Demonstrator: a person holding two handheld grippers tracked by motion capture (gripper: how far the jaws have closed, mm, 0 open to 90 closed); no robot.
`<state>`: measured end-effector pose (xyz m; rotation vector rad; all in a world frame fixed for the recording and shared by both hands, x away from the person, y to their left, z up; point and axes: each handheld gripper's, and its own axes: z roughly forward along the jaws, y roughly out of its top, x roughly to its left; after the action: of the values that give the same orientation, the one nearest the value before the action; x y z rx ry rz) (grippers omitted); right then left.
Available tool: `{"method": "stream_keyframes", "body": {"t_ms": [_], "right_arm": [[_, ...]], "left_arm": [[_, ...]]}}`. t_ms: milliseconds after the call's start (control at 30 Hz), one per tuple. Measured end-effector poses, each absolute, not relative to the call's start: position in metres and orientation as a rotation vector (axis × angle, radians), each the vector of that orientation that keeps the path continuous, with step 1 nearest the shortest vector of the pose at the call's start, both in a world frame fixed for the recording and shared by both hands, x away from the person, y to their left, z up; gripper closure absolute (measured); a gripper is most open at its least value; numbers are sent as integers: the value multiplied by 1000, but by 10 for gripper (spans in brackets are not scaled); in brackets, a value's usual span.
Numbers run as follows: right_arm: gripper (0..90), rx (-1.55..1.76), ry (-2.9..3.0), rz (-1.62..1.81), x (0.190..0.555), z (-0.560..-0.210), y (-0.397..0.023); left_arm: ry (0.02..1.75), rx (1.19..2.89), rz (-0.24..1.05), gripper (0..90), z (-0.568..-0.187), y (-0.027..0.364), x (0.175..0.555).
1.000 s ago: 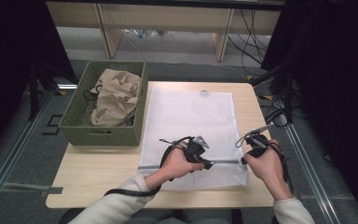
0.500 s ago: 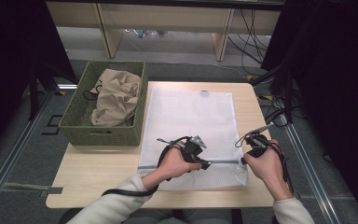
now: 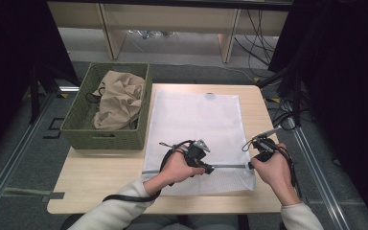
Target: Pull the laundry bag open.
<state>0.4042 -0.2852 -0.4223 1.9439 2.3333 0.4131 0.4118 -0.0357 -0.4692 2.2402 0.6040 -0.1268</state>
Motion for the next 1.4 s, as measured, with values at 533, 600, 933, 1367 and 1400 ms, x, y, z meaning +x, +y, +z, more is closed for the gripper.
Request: {"method": "stream_keyframes", "body": {"t_ms": [533,600,933,1367,1400], "right_arm": [[866,1949,2331,406,405,-424,-286],[866,1950,2330,403,405,-424,-286],[866,1936,2337,400,405,-425,-287],[866,1960,2327,386,405,-425,-288],[866,1954,2330,391,406,-426,-289]], "left_arm": [[617,2255,-127,868,-469,-25,413],[615,2252,-124,868,-469,-24,413],[623,2265,-121,868,-467,-18,414],[632,2266,-123,868,-468,-12,414],[631,2266,-122,868,-468,-11,414]]}}
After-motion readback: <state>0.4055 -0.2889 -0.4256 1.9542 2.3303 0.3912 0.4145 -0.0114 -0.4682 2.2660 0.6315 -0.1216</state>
